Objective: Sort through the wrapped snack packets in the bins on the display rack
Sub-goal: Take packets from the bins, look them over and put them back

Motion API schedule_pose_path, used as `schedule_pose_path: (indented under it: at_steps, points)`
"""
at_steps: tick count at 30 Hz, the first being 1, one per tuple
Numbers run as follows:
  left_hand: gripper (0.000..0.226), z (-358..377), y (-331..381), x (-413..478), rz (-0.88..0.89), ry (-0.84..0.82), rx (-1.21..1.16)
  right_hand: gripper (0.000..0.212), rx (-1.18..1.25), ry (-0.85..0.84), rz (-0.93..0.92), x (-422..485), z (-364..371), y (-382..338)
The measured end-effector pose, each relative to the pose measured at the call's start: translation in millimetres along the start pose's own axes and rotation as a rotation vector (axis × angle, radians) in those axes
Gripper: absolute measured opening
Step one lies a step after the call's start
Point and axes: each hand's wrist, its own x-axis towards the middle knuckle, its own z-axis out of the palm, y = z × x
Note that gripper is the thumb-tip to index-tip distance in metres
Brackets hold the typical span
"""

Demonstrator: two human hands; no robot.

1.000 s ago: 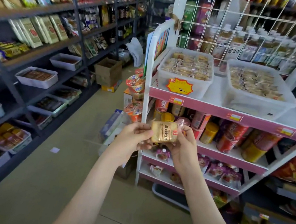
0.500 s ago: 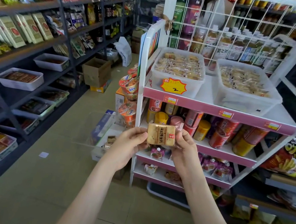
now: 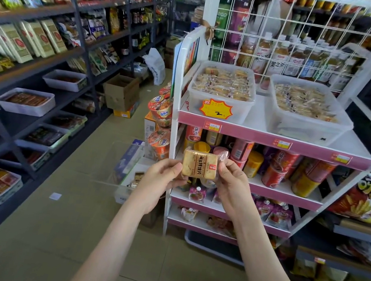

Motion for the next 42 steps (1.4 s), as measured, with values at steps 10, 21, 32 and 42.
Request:
schedule_pose_path:
  at_steps: [10, 21, 32, 42]
  points:
    - [0.021, 19, 4, 6, 0.248, 0.240, 0.878, 0.009, -0.328, 0.160, -0.144, -5, 2, -11]
    - [0.031, 31, 14, 7, 0.361, 0.180, 0.987, 0.018, -0.380, 0.091, -0.197, -13, 7, -33]
    - [0.029, 34, 6, 1, 0.357, 0.065, 0.539, 0.018, -0.250, 0.211, -0.190, -7, 0, -31]
    - [0.010, 31, 17, -4, 0.399, 0.188, 0.865, 0.017, -0.387, 0.276, -0.231, -8, 1, -39]
